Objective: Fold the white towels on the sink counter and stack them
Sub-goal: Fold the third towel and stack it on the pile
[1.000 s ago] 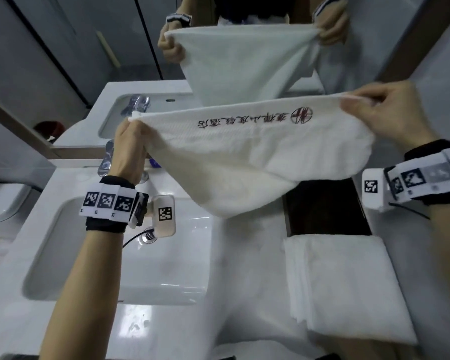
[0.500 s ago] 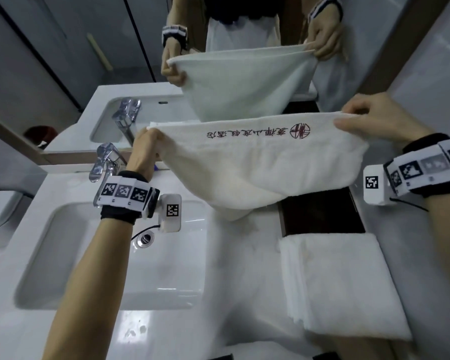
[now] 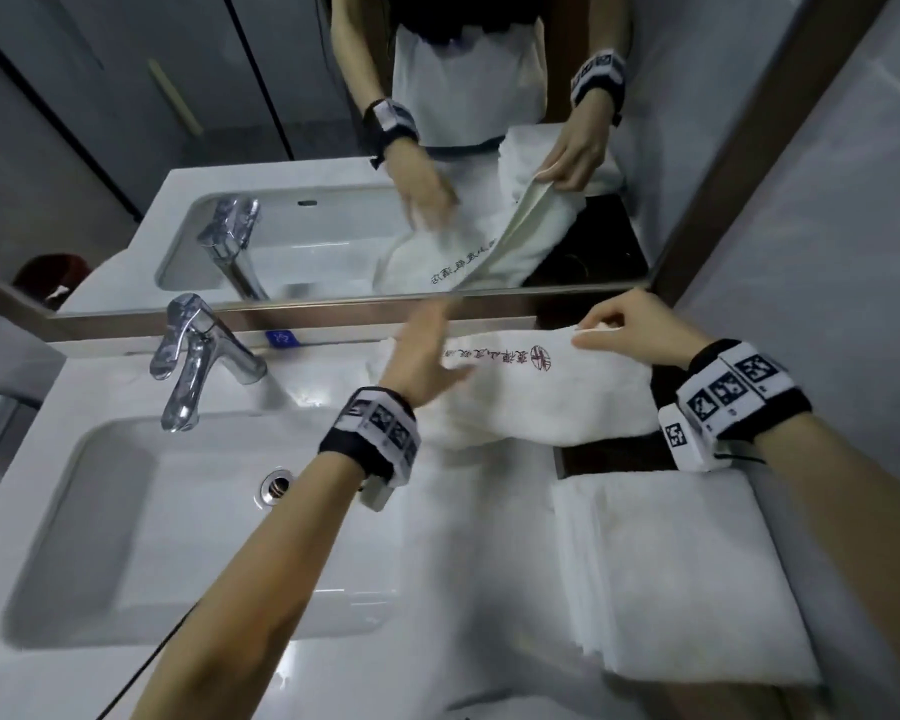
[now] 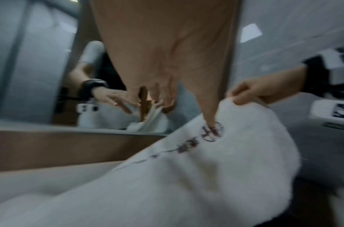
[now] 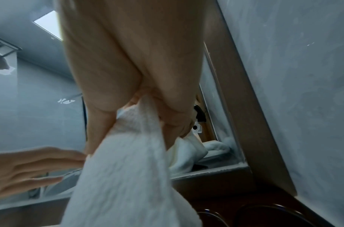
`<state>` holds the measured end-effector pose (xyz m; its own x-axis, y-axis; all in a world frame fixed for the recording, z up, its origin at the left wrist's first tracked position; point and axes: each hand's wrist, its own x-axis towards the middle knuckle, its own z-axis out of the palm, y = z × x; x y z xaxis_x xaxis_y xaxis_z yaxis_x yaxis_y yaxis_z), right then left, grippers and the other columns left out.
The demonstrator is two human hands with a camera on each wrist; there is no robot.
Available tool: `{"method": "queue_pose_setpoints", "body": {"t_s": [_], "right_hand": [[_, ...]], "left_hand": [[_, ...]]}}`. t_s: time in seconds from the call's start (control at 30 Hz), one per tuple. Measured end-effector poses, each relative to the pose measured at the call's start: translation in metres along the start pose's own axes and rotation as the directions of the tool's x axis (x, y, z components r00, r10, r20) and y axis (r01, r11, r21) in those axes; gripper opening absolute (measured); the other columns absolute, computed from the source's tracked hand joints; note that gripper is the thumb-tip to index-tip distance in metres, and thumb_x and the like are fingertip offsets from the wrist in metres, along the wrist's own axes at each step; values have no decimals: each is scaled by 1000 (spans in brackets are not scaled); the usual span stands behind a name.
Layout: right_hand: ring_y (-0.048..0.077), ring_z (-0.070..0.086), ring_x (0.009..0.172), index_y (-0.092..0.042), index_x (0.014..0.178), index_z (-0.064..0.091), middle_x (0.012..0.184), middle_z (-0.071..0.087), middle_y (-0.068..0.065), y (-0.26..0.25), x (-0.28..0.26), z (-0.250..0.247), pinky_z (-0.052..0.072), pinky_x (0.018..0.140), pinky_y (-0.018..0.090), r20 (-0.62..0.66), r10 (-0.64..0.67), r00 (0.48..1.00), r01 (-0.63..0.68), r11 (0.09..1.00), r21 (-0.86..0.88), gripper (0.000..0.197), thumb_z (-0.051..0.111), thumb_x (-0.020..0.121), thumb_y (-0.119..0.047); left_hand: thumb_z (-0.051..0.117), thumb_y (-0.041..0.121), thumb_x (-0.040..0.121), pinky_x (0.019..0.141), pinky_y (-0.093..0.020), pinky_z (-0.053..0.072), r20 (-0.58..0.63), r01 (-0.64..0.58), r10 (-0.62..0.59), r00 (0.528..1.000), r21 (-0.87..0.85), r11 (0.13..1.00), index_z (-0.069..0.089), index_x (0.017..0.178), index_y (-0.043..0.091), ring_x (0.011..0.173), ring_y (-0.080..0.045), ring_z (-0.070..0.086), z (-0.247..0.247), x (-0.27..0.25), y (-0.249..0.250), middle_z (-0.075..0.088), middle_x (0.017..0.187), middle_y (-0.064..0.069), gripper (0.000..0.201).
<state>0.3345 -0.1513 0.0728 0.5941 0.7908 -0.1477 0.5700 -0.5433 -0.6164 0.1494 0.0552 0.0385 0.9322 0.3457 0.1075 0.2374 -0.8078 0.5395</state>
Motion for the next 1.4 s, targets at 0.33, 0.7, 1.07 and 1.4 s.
{"method": "queue_pose_setpoints", "body": {"t_s": [0.33,0.7,1.07,1.4], "right_hand": [[9,66,84,-20,96,67,86,69,-2,5,-19,3,52,81,22,-38,0,999,18,880,474,15,53,94,-15],[12,49,123,-30,138,40,140,43,-5,5,-30,30,53,92,37,529,132,839,-357,866,351,57,63,88,-20],[19,55,114,-21,136,40,127,55,-1,-50,-37,65,49,88,31,53,74,996,-81,984,157,67,66,76,-36],[16,62,75,-19,75,67,81,63,2,-12,-33,15,60,61,34,-348,333,876,-144,870,471,34,37,83,-3]], "left_hand": [[58,31,91,74,-39,44,264,-254,260,929,-56,965,59,106,4,87,-30,59,40,30,60,63,92,-8,31],[53,-21,78,73,-23,41,-152,-104,14,988,-603,791,53,93,4,82,-15,51,0,-20,9,55,91,-7,29],[46,-4,77,73,-28,39,-166,-9,-143,976,-683,730,46,89,6,82,-20,48,1,-24,17,52,87,-7,16],[58,-3,88,72,-12,47,-120,26,-103,987,-523,852,53,92,9,75,-1,56,15,-29,-2,54,90,6,13]]}}
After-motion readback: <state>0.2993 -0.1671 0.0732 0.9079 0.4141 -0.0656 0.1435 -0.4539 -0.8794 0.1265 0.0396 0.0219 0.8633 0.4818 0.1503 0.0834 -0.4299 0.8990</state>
